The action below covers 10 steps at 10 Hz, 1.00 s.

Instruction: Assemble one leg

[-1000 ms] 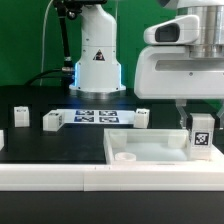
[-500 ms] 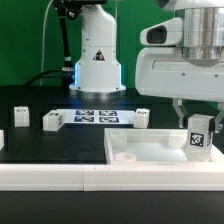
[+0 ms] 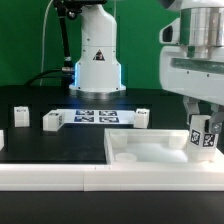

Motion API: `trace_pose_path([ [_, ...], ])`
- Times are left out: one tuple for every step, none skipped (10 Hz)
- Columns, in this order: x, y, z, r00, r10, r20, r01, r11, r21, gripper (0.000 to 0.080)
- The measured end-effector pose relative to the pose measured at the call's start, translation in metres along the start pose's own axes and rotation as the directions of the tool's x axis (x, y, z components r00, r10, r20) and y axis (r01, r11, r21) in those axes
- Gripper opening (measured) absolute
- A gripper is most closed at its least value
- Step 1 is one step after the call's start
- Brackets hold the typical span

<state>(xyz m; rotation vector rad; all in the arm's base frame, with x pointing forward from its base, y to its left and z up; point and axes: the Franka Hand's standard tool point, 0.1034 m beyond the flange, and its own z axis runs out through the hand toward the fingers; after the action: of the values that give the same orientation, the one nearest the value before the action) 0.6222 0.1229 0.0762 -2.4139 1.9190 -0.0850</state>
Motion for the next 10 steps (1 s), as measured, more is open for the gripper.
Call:
trace_pose_path([
  [0.0003, 0.0004, -0.0001, 0.998, 0.055, 0.009, -0.056, 0.998, 0.008, 0.0292],
  [0.0012, 0.0005, -0.0001, 0.994, 0.104, 0.020, -0.104, 0.994, 0.010, 0.0292],
  [0.0013, 0.0006, 0.0001, 0.991, 0.130, 0.029, -0.131, 0.991, 0.010, 0.0292],
  [0.0009, 0.0006, 0.0001, 0.978, 0.204, 0.034, -0.204, 0.979, 0.008, 0.0292],
  [0.0009, 0.0005, 0.0001, 0.979, 0.203, 0.034, -0.204, 0.979, 0.008, 0.0292],
  [0.0005, 0.0006, 0.0003, 0.980, 0.198, 0.034, -0.198, 0.980, 0.008, 0.0372],
  [0.0003, 0.0006, 0.0003, 0.981, 0.193, 0.034, -0.193, 0.981, 0.008, 0.0508],
  [0.0017, 0.0008, 0.0003, 0.995, 0.094, 0.033, -0.094, 0.996, 0.011, 0.0508],
  [0.0010, 0.0007, 0.0003, 0.998, 0.057, 0.033, -0.058, 0.998, 0.012, 0.0624],
  [-0.0001, 0.0007, 0.0004, 0.997, -0.063, 0.032, 0.063, 0.998, 0.016, 0.0642],
])
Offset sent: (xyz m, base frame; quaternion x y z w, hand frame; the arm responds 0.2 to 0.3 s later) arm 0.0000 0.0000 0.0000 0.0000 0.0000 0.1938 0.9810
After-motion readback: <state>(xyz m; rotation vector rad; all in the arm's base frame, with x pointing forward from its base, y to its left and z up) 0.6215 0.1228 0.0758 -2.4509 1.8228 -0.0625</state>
